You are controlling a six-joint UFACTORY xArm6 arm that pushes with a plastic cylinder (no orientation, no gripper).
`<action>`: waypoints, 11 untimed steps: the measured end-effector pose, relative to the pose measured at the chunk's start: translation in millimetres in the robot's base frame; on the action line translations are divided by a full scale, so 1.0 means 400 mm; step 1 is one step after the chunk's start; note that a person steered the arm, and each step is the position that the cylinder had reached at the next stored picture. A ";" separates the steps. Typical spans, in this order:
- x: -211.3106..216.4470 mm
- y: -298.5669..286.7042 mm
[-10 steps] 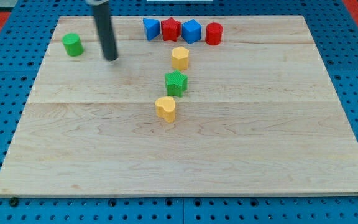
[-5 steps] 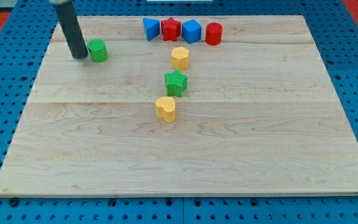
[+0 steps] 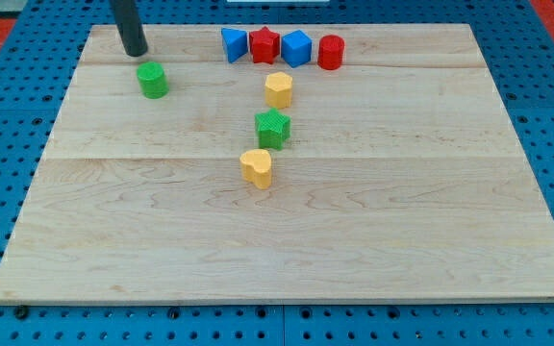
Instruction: Move the green circle below yellow heart
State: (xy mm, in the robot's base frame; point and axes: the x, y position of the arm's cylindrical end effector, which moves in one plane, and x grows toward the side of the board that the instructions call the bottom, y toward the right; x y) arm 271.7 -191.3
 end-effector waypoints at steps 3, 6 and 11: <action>0.399 -0.122; 0.179 0.085; 0.605 0.240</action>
